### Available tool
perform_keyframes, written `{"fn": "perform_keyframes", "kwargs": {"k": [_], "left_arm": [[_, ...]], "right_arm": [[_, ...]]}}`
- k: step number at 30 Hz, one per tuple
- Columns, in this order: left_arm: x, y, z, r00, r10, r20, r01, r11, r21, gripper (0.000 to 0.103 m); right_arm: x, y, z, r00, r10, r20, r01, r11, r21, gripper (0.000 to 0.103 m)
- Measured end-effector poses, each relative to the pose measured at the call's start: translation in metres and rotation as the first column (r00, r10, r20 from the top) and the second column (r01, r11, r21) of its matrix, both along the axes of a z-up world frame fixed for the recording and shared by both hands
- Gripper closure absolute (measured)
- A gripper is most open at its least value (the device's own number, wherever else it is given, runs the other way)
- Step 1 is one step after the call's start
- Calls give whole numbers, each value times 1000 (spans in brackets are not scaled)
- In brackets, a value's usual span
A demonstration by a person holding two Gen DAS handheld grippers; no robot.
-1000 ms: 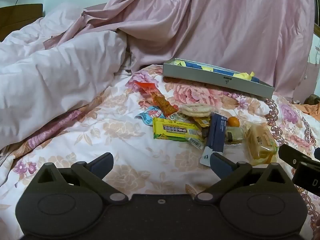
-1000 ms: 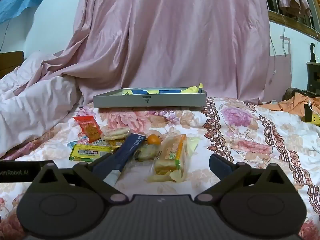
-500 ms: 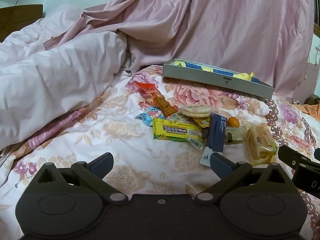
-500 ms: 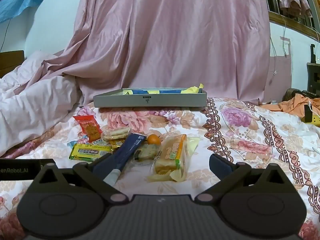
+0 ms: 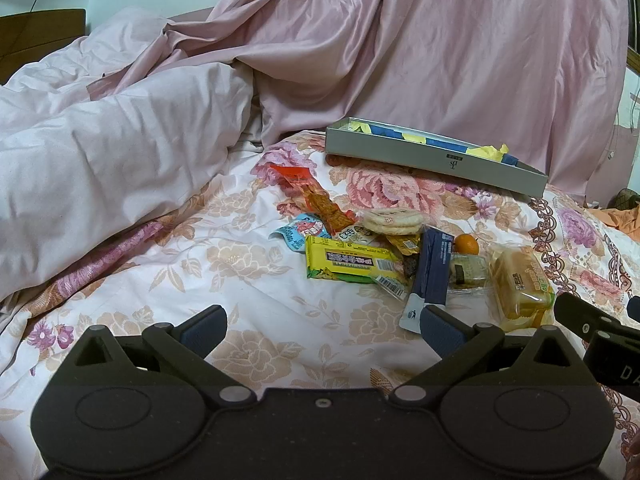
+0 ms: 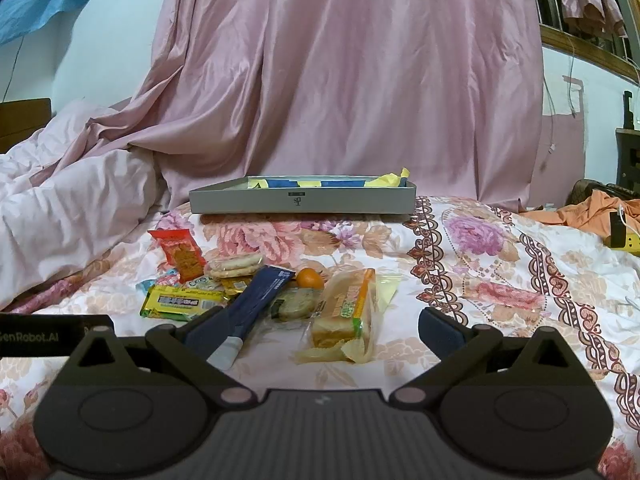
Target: Organize snacks
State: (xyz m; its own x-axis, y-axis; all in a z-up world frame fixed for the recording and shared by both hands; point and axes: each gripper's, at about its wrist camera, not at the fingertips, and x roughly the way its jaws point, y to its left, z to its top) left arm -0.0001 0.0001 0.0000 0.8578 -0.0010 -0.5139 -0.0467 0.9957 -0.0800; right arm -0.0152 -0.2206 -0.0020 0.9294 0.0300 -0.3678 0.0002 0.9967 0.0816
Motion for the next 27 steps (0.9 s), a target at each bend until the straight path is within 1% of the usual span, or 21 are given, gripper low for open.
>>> {"fn": "perform_keyframes", "kwargs": {"k": [20, 27], "left_arm": [[0, 0, 0, 1000, 0, 1, 0, 1000, 0, 1], [0, 0, 0, 1000, 0, 1, 0, 1000, 1, 1]], "right_arm": [[0, 1, -1, 1000, 0, -1, 0, 1000, -4, 0], [1, -8, 1, 1000, -2, -1, 2, 1000, -6, 0]]}}
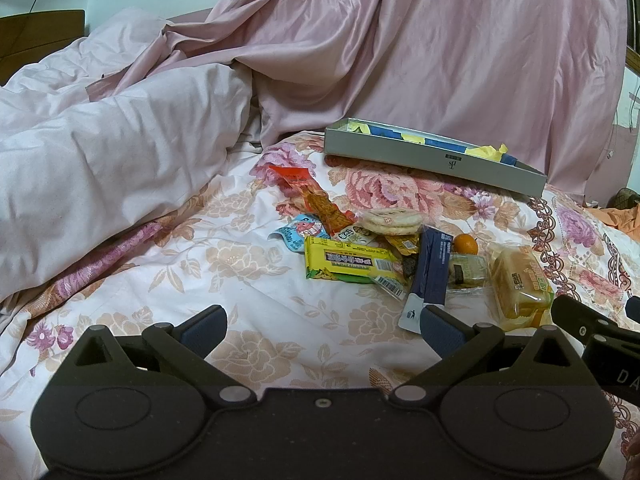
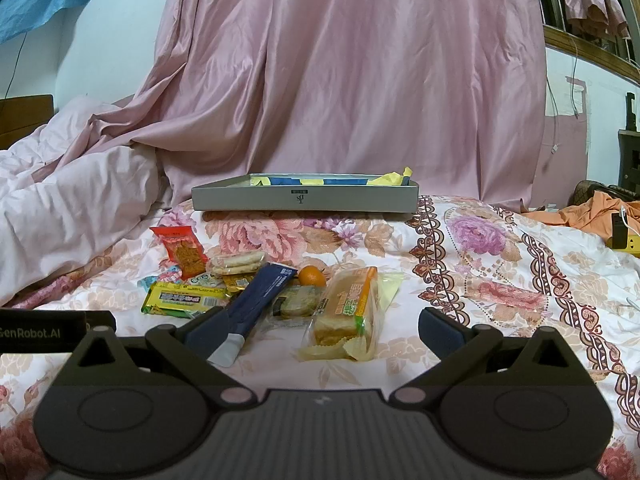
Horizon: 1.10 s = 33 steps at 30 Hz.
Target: Organize snacks
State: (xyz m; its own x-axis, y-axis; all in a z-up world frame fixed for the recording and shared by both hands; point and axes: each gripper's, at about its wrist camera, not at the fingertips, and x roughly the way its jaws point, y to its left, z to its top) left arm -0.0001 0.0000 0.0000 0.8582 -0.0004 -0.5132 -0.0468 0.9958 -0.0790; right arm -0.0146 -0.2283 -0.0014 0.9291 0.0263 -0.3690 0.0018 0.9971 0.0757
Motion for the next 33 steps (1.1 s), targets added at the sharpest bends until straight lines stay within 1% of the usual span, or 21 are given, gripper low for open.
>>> {"fn": "perform_keyframes", "kwargs": {"k": [1, 2, 6, 10, 14, 17, 19, 24, 28, 33], "left_arm": [[0, 0, 0, 1000, 0, 0, 0, 1000, 0, 1], [0, 0, 0, 1000, 0, 0, 0, 1000, 0, 1], [0, 0, 0, 1000, 0, 0, 0, 1000, 0, 1], [0, 0, 0, 1000, 0, -3, 0, 1000, 3, 1], [2, -1, 0, 1000, 2, -19, -2, 1000, 8, 1], [12, -3, 4, 1000, 0, -25, 1, 1000, 25, 1], [17, -3, 5, 999, -14, -29, 15, 1000, 27, 1], [40, -11, 4, 995, -73, -60, 76, 996, 36, 1], [64, -19, 1, 990, -119, -75, 122, 992, 31, 1], [97, -31, -5, 976, -187, -115, 192, 981, 40, 1]], "right_arm": [[0, -1, 0, 1000, 0, 0, 0, 1000, 0, 0], [0, 9, 0, 1000, -2, 1, 2, 1000, -1, 0], [1, 13, -6, 1000, -9, -2, 9, 1000, -4, 0], [-2, 7, -5, 1000, -11, -5, 11, 1000, -5, 0], [1, -2, 0, 999, -43, -17, 42, 999, -28, 0], [5, -12, 6, 998, -56, -33, 55, 998, -12, 0], [14, -20, 8, 998, -37, -56, 37, 999, -5, 0], [44, -31, 5, 996, -2, -89, -1, 999, -34, 0], [66, -36, -7, 991, 43, -125, -49, 998, -43, 0], [83, -36, -25, 983, 61, -172, -70, 996, -51, 0]]}}
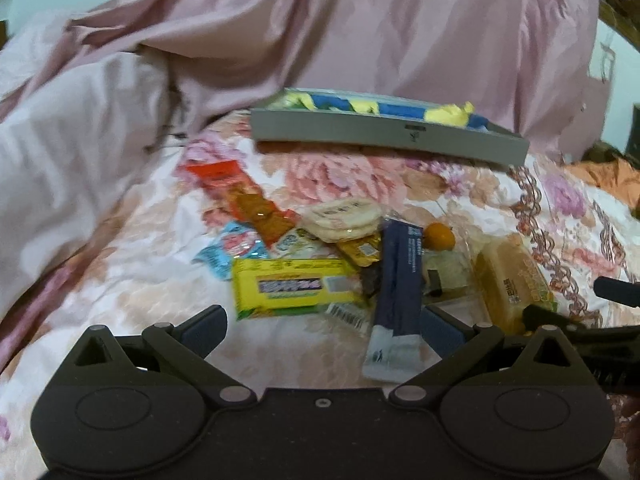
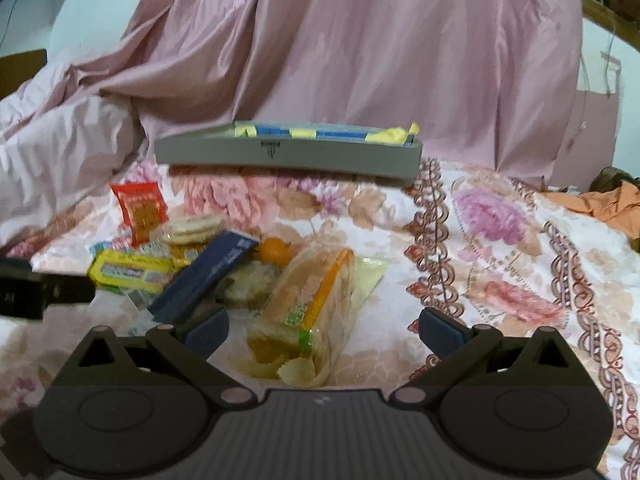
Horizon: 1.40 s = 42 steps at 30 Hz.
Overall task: Organize snacks
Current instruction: 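Grasp the blue stick pack with the left tool while the right tool grasps the wrapped bread loaf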
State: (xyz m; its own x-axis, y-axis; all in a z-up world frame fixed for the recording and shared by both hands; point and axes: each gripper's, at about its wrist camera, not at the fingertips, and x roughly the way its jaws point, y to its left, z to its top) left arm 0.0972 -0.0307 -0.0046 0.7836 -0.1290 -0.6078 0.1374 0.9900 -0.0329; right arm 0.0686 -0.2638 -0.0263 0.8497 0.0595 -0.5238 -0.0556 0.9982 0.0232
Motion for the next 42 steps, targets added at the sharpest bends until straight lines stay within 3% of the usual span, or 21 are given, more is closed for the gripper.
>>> {"fn": "perform_keyframes", "kwargs": {"k": [6, 16, 19, 22, 31, 35, 42], "left_arm": [[32, -18, -8, 995, -93, -48, 95, 995, 39, 1], [60, -38, -15, 988, -129, -83, 134, 990, 54, 2], [64, -43, -18, 987, -134, -93, 140, 988, 66, 6], [63, -47, -20, 983, -156, -94, 165, 982, 95, 8], [63, -59, -32, 967, -219, -133, 239, 959, 152, 23], [67, -71, -35, 963, -227, -147, 253, 948, 194, 37], [76, -67, -31, 969, -192, -156, 211, 970, 120, 52]], "right_arm": [[15, 14, -12, 999, 45, -19, -46, 997, -58, 0], [45, 25, -29, 999, 16, -32, -20, 990, -142, 1], [47, 17, -27, 999, 28, -25, -31, 992, -124, 5], [48, 15, -25, 996, 91, -28, -94, 981, -171, 13], [47, 9, -18, 983, 155, -95, -172, 961, -215, 36], [48, 12, -21, 981, 164, -104, -183, 960, -214, 40], [49, 12, -22, 984, 152, -99, -169, 966, -197, 40]]}}
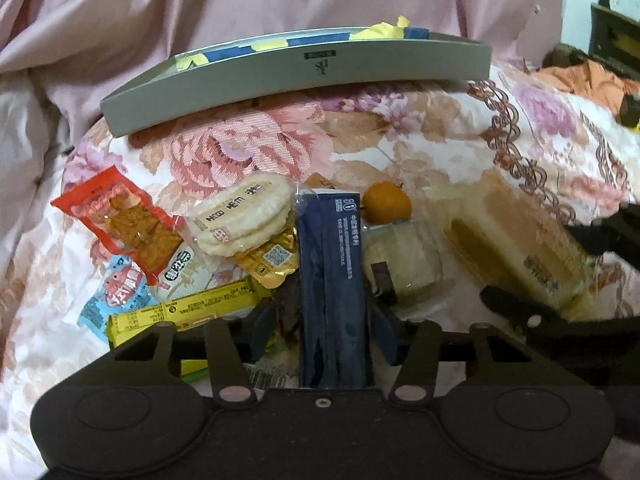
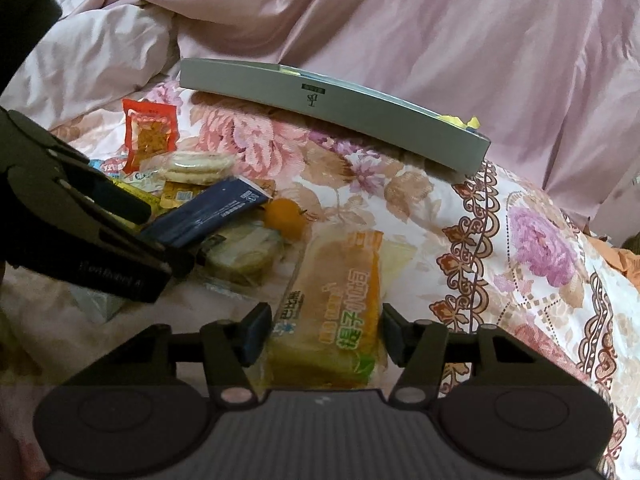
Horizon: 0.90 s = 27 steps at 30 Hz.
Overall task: Organize snacks
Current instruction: 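Grasp the blue stick pack with the left tool while the right tool grasps the wrapped bread loaf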
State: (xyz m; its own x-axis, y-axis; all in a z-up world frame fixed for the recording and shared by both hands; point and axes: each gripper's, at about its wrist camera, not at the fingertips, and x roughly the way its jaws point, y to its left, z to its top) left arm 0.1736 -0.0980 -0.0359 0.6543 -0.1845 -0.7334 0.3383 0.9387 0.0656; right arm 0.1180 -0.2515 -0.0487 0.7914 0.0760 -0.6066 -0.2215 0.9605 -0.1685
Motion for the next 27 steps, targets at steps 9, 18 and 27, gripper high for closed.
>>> {"fn": "perform_keyframes", "kwargs": {"k": [9, 18, 27], "left_arm": [[-2, 0, 3, 999, 28, -33, -29, 999, -22, 56], [-1, -11, -2, 999, -12, -49, 14, 999, 34, 47], [0, 0, 2, 998, 27, -57, -28, 1000, -5, 70]], "right_arm": [[5, -3, -7, 999, -31, -29, 33, 998, 56, 33], [12, -8, -14, 997, -46, -62, 52, 993, 103, 28], [12, -8, -16, 997, -53, -55, 60, 990, 127, 33]]}}
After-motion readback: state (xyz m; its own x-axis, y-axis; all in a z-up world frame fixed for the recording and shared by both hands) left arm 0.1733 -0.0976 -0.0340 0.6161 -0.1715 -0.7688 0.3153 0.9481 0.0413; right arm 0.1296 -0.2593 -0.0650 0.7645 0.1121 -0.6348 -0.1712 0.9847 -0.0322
